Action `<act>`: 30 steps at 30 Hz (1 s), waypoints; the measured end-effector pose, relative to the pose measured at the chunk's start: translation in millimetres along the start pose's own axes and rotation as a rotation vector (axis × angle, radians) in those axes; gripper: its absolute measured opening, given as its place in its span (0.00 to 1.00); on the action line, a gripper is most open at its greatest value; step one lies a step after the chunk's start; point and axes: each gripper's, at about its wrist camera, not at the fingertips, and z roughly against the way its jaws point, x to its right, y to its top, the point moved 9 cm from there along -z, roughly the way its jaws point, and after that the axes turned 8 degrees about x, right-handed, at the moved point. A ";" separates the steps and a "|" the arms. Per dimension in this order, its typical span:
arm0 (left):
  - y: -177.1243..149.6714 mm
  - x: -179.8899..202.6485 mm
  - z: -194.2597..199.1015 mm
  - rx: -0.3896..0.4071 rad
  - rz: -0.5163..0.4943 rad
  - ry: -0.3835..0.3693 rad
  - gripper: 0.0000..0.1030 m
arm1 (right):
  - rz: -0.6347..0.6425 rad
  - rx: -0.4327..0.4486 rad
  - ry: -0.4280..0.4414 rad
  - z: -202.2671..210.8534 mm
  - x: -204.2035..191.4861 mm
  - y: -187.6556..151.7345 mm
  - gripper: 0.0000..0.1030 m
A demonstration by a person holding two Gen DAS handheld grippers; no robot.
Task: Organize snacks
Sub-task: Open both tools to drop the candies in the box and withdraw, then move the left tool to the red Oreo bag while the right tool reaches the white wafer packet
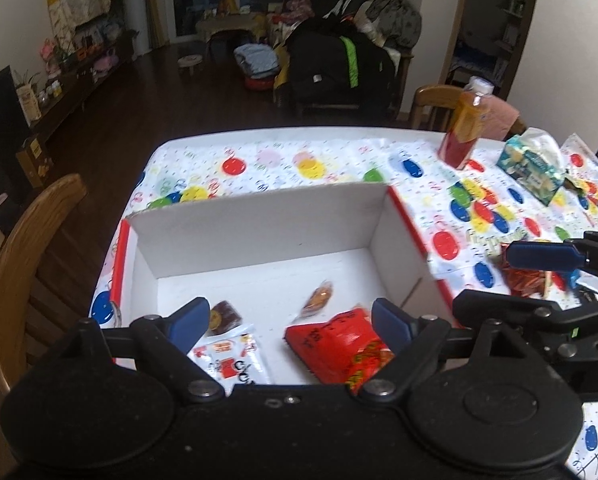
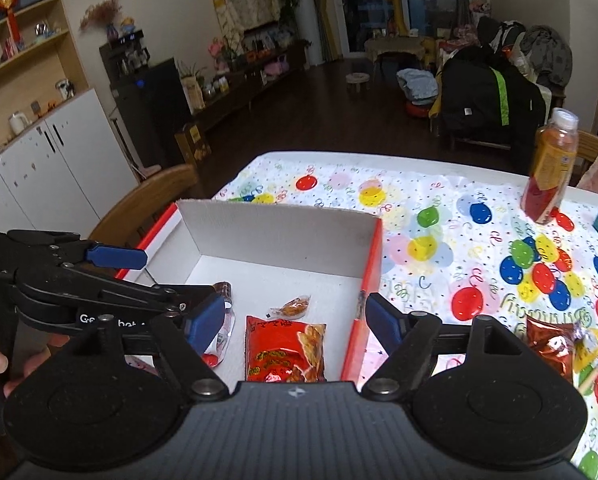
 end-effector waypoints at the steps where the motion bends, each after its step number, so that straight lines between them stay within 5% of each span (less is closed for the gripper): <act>1: 0.8 4.0 2.8 0.007 -0.002 -0.008 0.85 | -0.005 0.008 -0.001 5.4 2.6 -0.5 0.75; 15: 4.5 72.2 34.0 0.098 -0.068 -0.079 0.91 | -0.118 0.096 -0.076 80.8 62.4 -19.2 0.79; 30: -1.3 183.9 22.3 0.111 -0.130 -0.189 0.99 | -0.220 0.080 -0.216 138.3 168.4 -65.3 0.79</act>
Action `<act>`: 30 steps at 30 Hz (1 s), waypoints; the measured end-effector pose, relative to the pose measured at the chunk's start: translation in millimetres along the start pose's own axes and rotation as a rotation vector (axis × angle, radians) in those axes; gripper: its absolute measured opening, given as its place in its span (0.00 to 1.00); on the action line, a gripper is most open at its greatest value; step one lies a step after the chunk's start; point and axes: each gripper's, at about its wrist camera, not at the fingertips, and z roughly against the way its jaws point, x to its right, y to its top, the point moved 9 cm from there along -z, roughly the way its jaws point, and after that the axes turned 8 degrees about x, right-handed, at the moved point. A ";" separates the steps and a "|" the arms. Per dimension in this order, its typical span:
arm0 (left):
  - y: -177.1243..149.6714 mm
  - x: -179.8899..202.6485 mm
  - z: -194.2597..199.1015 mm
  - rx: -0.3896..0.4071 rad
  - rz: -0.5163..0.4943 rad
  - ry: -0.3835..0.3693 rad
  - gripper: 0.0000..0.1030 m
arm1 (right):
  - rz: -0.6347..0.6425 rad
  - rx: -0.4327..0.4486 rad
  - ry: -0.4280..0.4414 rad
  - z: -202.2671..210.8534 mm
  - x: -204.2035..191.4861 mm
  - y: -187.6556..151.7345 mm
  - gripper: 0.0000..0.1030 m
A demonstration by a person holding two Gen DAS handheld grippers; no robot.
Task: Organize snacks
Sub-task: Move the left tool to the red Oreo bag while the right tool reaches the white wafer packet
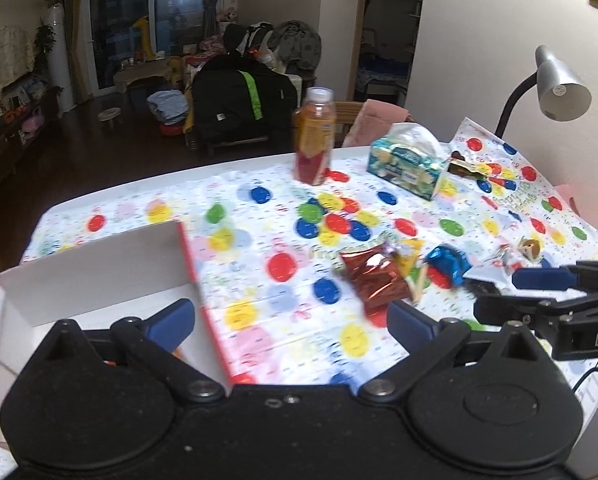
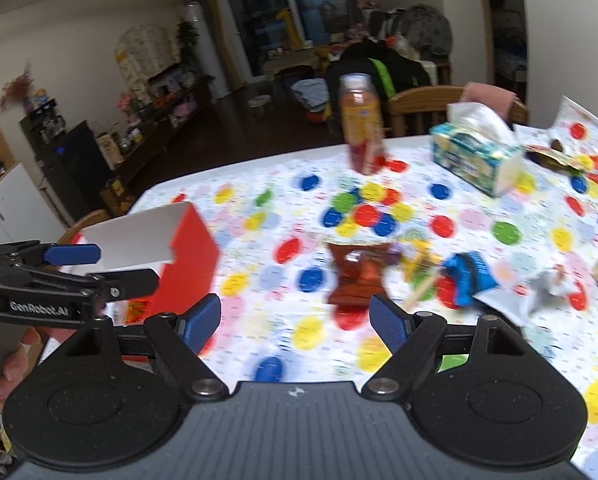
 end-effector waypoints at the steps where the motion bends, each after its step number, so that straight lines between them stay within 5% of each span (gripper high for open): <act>1: 1.0 6.7 -4.4 -0.002 0.005 -0.002 1.00 | -0.003 -0.001 -0.010 1.3 9.6 -0.4 0.79; 18: 6.6 78.8 -109.2 -0.093 0.120 0.066 1.00 | -0.039 -0.039 -0.161 -6.6 172.9 6.8 0.79; 30: -0.4 87.7 -174.3 -0.209 0.177 0.126 0.97 | -0.340 -0.147 -0.275 -41.9 253.3 -4.8 0.79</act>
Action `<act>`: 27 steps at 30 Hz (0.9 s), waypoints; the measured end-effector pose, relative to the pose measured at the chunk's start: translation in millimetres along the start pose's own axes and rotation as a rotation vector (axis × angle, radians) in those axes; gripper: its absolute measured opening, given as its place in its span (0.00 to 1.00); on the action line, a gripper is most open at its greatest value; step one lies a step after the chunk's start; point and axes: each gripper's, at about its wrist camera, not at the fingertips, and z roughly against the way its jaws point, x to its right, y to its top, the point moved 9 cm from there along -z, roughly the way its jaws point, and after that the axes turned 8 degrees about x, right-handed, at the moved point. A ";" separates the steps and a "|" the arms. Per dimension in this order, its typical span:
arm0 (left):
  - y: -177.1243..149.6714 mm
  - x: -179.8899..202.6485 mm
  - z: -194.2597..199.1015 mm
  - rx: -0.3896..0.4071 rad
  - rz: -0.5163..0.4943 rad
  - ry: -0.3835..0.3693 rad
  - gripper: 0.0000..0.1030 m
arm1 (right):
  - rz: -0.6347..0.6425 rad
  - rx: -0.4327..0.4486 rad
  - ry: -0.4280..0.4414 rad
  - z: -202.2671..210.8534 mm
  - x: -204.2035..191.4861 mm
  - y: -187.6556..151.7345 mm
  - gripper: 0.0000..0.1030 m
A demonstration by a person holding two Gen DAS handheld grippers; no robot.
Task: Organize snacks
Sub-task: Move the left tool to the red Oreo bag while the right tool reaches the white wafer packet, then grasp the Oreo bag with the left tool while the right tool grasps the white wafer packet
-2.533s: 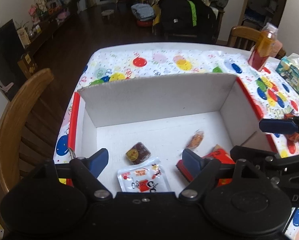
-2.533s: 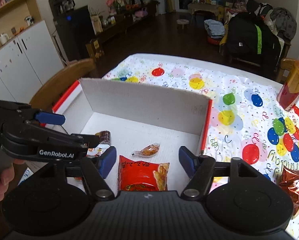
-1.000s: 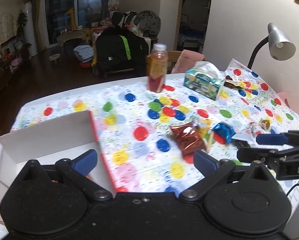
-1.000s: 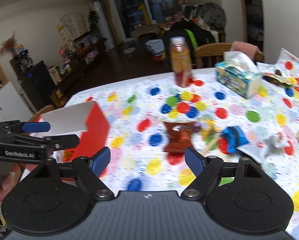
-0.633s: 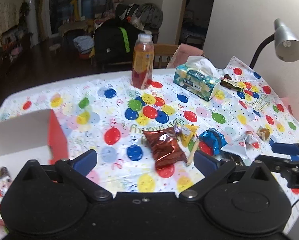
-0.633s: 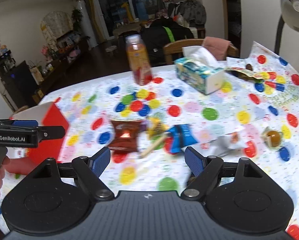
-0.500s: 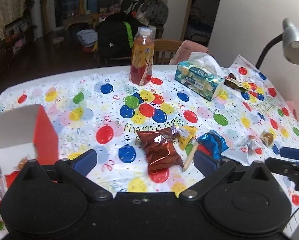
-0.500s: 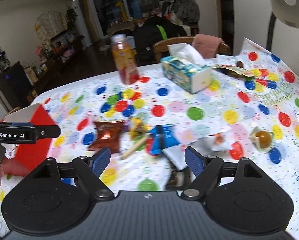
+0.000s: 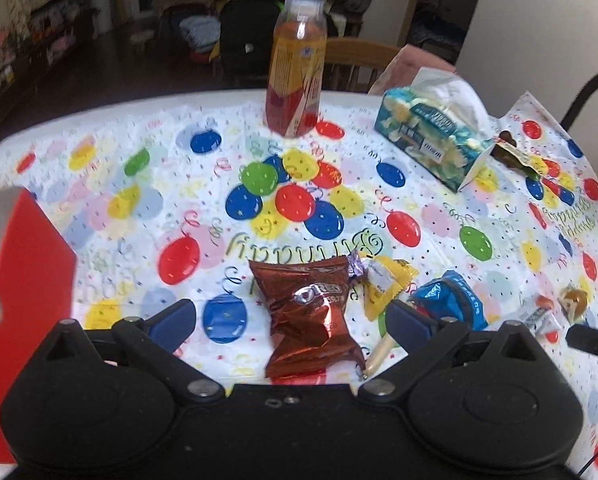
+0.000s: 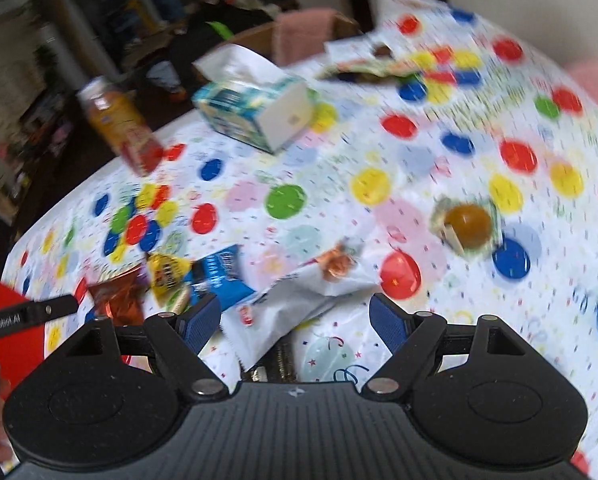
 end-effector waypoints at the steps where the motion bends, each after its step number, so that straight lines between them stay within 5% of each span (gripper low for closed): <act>1: -0.9 0.7 -5.1 -0.012 0.007 0.003 0.96 | -0.038 -0.021 -0.001 -5.7 3.3 -1.2 0.79; 13: -10.4 6.5 -51.4 -0.105 0.026 0.026 0.80 | -0.340 -0.126 -0.003 -52.7 17.7 -4.4 0.79; 27: -19.5 9.8 -67.4 -0.152 0.011 0.027 0.59 | -0.362 -0.159 0.016 -67.3 13.1 -7.3 0.49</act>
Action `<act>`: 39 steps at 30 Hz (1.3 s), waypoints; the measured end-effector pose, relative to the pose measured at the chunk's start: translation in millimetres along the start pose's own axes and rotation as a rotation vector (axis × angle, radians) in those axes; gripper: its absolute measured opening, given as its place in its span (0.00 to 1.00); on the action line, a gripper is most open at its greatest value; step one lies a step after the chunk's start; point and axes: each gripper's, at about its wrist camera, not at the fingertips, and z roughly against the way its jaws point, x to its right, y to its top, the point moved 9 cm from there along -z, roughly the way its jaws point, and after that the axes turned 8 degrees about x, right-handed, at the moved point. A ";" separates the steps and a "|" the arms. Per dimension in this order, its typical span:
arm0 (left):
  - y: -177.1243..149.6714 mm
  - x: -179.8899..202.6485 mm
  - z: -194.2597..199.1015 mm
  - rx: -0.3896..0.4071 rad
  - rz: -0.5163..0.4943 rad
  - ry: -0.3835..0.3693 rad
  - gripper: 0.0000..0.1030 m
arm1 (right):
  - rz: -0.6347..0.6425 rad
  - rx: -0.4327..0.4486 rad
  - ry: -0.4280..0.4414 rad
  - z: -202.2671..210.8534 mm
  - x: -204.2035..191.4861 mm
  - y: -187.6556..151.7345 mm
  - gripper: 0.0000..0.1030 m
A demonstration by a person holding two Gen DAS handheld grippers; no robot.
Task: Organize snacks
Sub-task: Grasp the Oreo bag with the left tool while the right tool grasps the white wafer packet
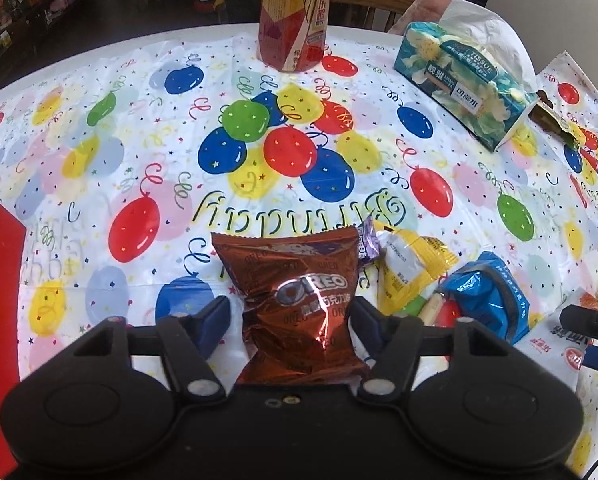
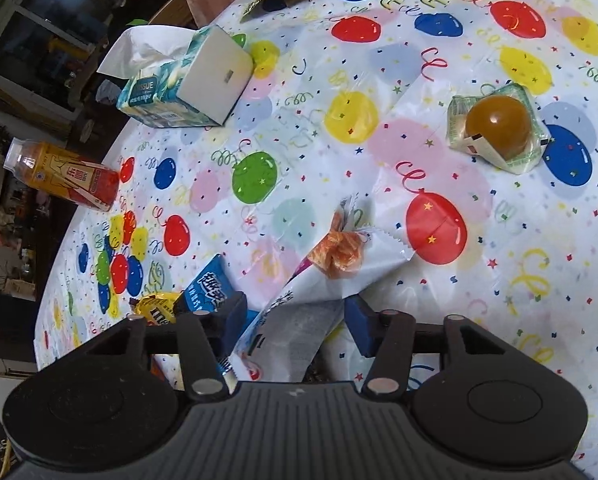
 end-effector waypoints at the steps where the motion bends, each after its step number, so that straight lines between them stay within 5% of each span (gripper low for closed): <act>1: -0.3 -0.3 -0.4 -0.002 0.005 -0.003 0.57 | 0.001 0.000 0.000 0.3 -0.2 -0.3 0.48; 14: -1.2 -0.2 7.5 0.016 0.004 0.009 0.35 | 0.029 0.019 0.028 6.3 -2.2 -1.1 0.22; 20: -3.6 -2.0 14.6 0.029 0.013 0.008 0.32 | 0.050 0.045 0.051 15.5 -5.8 2.1 0.14; 39: -15.9 -12.9 75.9 0.073 0.043 -0.058 0.32 | 0.220 0.056 0.161 68.1 -36.7 -12.0 0.11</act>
